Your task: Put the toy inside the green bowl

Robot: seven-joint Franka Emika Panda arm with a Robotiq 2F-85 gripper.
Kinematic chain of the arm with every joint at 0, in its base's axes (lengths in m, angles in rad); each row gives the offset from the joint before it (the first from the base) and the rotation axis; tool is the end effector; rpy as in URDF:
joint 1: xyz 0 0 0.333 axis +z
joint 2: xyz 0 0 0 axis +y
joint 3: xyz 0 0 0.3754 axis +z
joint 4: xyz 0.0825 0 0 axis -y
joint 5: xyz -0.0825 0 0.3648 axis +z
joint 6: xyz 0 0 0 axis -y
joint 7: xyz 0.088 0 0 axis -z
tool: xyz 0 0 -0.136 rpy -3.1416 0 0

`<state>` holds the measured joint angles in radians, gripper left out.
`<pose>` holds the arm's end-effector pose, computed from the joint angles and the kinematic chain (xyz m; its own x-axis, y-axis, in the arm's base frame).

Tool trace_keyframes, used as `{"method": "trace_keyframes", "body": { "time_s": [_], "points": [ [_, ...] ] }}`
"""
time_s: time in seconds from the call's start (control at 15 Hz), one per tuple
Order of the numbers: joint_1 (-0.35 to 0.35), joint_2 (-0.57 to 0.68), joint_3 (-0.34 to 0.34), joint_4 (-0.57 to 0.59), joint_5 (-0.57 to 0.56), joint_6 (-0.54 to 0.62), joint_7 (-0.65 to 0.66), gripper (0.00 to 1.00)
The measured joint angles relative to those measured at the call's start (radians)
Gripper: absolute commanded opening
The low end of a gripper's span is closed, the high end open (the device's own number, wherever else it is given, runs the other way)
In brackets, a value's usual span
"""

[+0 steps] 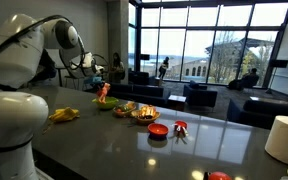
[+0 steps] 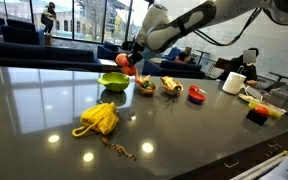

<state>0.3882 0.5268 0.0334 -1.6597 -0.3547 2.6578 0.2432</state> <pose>0.6796 0.3056 0.3910 0.7802 0.4165 0.4667 0.3886 -0.9074 0.1601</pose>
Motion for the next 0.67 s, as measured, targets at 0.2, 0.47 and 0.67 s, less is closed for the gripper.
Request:
{"method": "trace_keyframes", "body": {
  "time_s": [0.2,0.47,0.67],
  "points": [
    [0.0,0.028,0.013,0.029,0.004,0.012,-0.036,0.04],
    [-0.001,0.076,0.019,0.082,0.006,0.024,-0.077,0.04],
    [-0.007,0.116,0.019,0.134,0.012,0.034,-0.11,0.04]
  ]
}}
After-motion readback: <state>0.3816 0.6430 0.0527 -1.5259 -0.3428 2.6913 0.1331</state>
